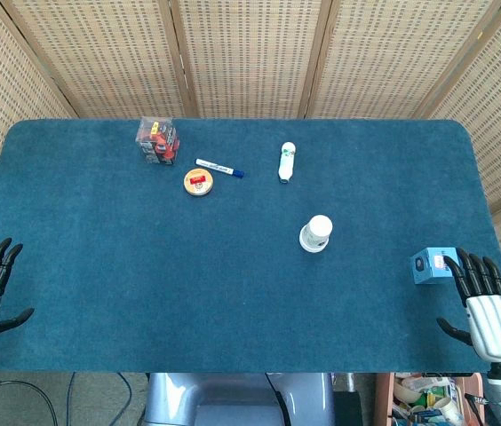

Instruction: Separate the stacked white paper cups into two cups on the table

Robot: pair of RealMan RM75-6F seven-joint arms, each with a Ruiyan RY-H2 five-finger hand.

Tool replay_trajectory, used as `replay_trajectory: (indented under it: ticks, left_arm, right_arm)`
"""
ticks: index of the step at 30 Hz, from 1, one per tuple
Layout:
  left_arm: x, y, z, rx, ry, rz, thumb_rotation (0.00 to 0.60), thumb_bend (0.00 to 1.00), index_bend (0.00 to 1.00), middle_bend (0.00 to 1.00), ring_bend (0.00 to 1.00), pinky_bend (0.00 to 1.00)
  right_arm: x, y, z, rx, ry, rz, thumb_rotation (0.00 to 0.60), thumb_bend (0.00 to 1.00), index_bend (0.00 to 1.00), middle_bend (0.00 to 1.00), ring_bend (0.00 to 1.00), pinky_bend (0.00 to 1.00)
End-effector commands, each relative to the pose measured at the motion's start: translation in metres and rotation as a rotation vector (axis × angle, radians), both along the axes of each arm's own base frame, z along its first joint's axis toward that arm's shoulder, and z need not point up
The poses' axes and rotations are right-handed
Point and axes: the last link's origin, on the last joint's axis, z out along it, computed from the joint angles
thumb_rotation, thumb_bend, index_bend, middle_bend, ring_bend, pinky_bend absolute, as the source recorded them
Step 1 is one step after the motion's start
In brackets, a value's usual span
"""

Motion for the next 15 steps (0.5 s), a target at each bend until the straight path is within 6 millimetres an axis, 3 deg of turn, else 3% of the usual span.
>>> replay_trajectory:
  ticks: [1,11,14,15]
  left_arm:
    - [0.0,0.0,0.0,-0.004,0.003,0.002,0.6,0.07,0.0,0.0,0.0,0.0]
    - [-0.001,0.002,0.0,0.008,0.004,0.008,0.6,0.07,0.0,0.0,0.0,0.0]
    - [-0.001,0.004,0.0,0.012,0.002,0.009,0.6,0.07,0.0,0.0,0.0,0.0]
    - [-0.001,0.006,0.0,0.015,0.004,0.012,0.6,0.07,0.0,0.0,0.0,0.0]
  right_arm:
    - [0.001,0.0,0.001,-0.006,-0.001,0.005,0.6,0.0,0.0,0.0,0.0,0.0]
    - [0.002,-0.011,-0.007,0.062,-0.037,0.002,0.6,0.0,0.0,0.0,0.0,0.0]
    - [0.012,-0.037,-0.008,0.132,-0.016,0.045,0.6,0.0,0.0,0.0,0.0,0.0]
    - [0.026,-0.061,-0.009,0.156,-0.012,0.089,0.6,0.0,0.0,0.0,0.0,0.0]
